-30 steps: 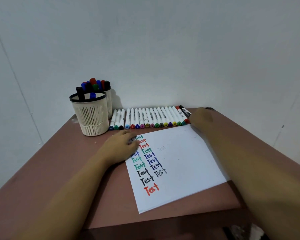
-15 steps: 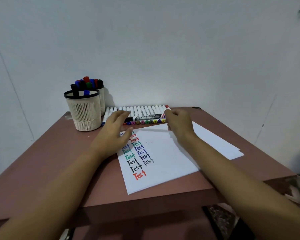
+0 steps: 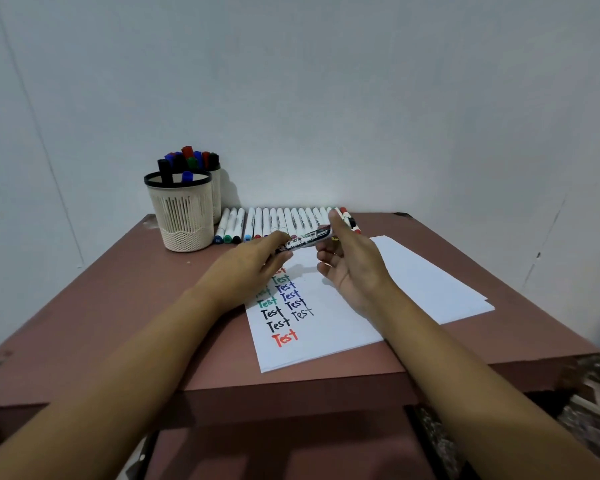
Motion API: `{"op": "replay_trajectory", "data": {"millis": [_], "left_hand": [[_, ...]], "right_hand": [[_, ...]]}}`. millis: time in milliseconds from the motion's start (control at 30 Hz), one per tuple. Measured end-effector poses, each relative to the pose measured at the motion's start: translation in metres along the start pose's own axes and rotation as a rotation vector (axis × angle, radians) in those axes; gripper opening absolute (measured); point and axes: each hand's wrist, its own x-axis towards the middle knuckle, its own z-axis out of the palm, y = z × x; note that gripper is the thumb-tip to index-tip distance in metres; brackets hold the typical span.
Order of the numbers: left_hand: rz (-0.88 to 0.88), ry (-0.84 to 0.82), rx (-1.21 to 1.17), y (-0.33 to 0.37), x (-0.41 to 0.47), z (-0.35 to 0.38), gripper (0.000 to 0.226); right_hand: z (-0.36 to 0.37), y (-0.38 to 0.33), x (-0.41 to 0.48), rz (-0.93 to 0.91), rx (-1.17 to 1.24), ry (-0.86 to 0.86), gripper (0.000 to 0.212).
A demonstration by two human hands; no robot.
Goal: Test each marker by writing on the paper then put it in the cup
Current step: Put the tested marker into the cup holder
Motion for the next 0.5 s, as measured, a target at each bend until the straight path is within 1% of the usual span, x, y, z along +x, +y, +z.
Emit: {"op": "replay_trajectory", "data": {"millis": [133, 200, 267, 500], "left_hand": [[0.017, 0.001, 0.000, 0.006, -0.003, -0.002, 0.035], [-0.010, 0.003, -0.023, 0.007, -0.003, -0.001, 0.030], [-0.046, 0.018, -0.069, 0.007, -0.002, 0.003, 0.022], [-0.047, 0.021, -0.119, 0.011, -0.002, 0.001, 0.033]], "right_hand": [[0.002, 0.010, 0.001, -0.037, -0.216, -0.128, 0.017], [0.003, 0.012, 0.002, -0.063, -0.228, -0.134, 0.016], [0.002, 0.012, 0.003, -0.081, -0.210, -0.114, 0.019], [0.002, 0.013, 0.004, -0.113, -0.230, -0.112, 0.024]]}}
